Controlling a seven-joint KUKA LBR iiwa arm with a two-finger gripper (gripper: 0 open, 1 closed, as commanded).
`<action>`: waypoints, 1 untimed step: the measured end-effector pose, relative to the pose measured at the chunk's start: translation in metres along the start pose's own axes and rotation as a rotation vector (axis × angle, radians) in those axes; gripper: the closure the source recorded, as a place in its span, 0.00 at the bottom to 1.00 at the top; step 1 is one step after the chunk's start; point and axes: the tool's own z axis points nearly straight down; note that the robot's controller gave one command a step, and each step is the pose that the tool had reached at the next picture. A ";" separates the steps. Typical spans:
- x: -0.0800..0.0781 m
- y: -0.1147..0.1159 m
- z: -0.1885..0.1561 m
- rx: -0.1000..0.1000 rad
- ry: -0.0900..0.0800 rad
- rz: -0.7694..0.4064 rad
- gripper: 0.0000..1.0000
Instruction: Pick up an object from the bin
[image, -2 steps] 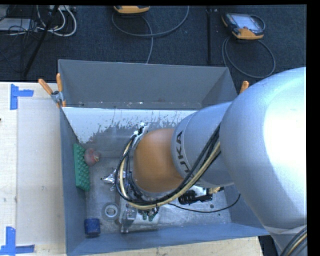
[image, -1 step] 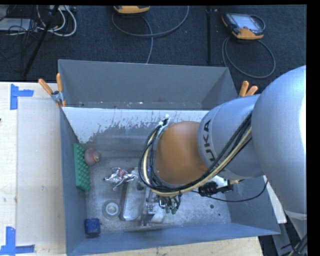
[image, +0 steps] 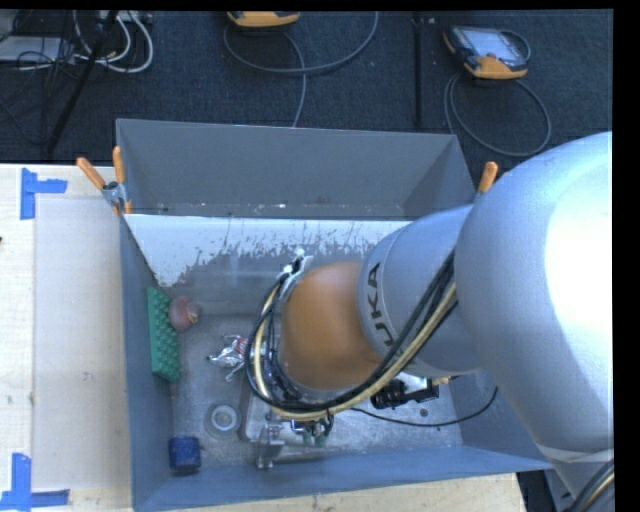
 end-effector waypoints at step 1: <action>0.003 -0.001 0.000 0.002 0.016 0.003 1.00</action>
Offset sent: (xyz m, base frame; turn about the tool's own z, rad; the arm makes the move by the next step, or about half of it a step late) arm 0.0000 0.0000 0.0000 0.0000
